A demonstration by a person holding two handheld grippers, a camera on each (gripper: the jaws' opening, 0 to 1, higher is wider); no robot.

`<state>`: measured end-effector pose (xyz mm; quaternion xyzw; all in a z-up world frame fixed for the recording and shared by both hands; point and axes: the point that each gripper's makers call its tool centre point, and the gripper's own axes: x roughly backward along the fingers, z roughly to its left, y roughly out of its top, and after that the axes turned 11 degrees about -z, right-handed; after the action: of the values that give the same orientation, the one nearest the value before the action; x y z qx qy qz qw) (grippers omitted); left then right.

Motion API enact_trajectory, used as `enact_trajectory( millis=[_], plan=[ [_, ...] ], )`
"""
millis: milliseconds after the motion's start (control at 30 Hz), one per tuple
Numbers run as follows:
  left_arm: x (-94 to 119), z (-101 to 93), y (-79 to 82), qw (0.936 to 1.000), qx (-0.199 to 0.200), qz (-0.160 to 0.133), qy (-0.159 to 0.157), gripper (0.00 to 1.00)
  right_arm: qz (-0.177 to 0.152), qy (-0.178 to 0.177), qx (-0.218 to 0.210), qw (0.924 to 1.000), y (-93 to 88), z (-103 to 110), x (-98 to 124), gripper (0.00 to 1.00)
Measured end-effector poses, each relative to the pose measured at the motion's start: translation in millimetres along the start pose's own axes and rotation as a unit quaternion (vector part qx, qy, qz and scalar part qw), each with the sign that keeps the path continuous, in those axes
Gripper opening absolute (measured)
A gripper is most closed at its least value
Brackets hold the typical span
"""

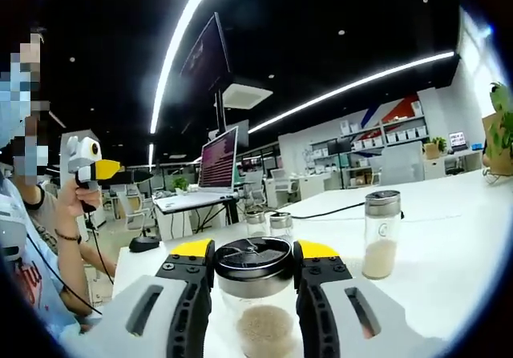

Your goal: Rotate the seasoning bottle until the label or dispensing opening points toward the visible target arrow and the bottle remains upright within the marked orientation range

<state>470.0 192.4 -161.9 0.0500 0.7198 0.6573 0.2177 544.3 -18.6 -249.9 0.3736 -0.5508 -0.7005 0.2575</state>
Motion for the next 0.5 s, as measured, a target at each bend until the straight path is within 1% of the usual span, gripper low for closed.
enact_trajectory(
  millis=[67,167,267,433,500],
  plan=[
    [1.9,-0.3,2.8,1.0000,-0.002,-0.004,-0.002,0.99,0.005,0.007,-0.004,1.0000,-0.2,-0.3,-0.1,0.39],
    [5.1,1.8,6.1,0.9999,-0.001,-0.006,0.009,1.00,0.008,0.018,-0.005,0.9998,-0.9,1.3,0.9,0.39],
    [7.0,-1.2,13.6,0.9998,-0.009,-0.019,0.004,1.00,0.004,0.023,-0.009,0.9997,-0.9,1.6,1.5,0.39],
    [7.3,-1.1,13.0,0.9998,-0.010,-0.017,0.006,1.00,0.006,0.037,-0.014,0.9992,-0.6,2.0,1.6,0.39],
    [7.6,-2.1,11.5,0.9999,-0.007,-0.016,0.002,1.00,0.009,0.044,-0.012,0.9989,-0.8,2.6,1.5,0.39]
  ],
)
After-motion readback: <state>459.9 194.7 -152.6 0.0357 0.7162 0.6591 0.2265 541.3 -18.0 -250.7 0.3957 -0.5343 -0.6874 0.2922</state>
